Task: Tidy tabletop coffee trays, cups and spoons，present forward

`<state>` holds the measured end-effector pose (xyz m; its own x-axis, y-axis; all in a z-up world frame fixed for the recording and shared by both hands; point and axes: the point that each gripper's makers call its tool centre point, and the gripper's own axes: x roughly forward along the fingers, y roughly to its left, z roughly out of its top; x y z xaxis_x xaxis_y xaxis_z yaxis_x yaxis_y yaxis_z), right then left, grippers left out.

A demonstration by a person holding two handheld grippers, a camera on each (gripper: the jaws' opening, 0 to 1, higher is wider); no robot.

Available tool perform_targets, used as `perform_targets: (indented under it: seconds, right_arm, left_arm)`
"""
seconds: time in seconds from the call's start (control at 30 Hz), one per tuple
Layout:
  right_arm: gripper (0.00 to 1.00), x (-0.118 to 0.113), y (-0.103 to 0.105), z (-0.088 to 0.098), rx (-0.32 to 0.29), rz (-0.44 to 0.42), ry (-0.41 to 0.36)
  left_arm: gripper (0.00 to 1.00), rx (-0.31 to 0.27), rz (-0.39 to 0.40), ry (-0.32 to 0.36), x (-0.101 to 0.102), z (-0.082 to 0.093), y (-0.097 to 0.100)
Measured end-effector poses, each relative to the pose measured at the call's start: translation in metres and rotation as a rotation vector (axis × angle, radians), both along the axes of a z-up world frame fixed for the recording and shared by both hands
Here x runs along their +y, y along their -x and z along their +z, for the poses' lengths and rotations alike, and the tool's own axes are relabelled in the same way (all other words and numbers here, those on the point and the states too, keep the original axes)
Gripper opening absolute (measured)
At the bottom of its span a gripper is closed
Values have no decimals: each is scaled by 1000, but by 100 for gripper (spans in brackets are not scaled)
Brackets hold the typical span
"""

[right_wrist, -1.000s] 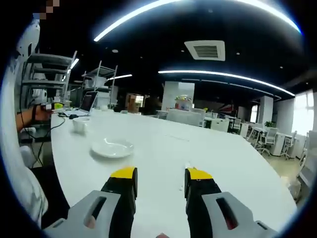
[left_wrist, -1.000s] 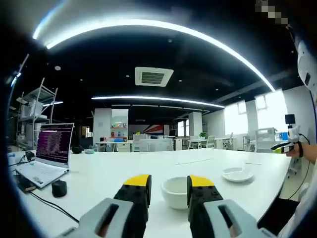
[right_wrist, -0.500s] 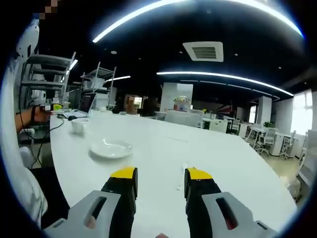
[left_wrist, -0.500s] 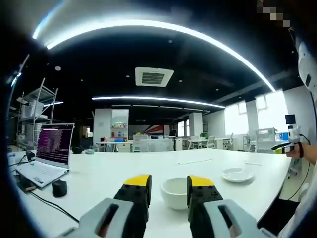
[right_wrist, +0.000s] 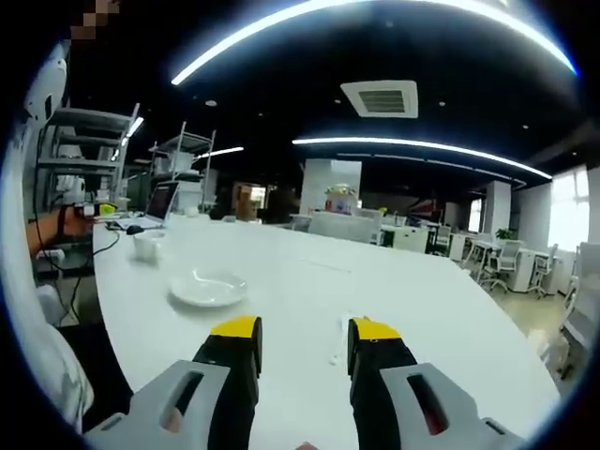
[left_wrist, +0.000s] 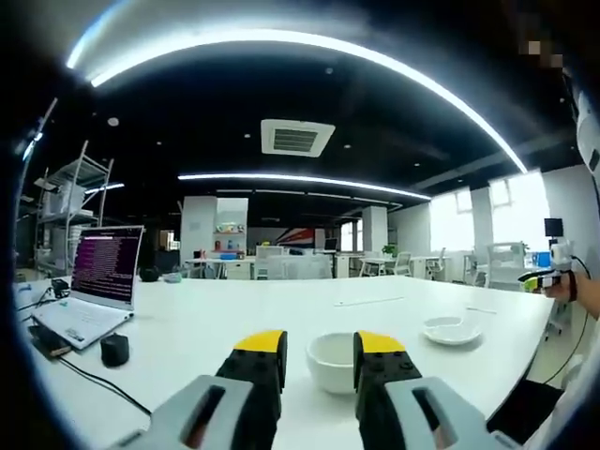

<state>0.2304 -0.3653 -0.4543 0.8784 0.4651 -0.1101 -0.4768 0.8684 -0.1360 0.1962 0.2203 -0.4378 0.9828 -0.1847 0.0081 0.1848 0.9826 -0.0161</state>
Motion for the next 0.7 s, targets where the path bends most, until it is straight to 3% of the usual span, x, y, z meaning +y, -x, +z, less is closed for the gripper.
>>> perform_targets:
  seconds: [0.2, 0.53, 0.7]
  right_arm:
    - [42, -13, -7, 6, -26, -25, -15]
    - [41, -20, -8, 11, -31, -20, -34]
    - [40, -17, -12, 17, -29, -11, -38]
  left_arm:
    - [30, 29, 24, 18, 7, 3, -2]
    - [30, 48, 27, 2, 7, 6, 3]
    - [30, 113, 31, 6, 10, 2, 5]
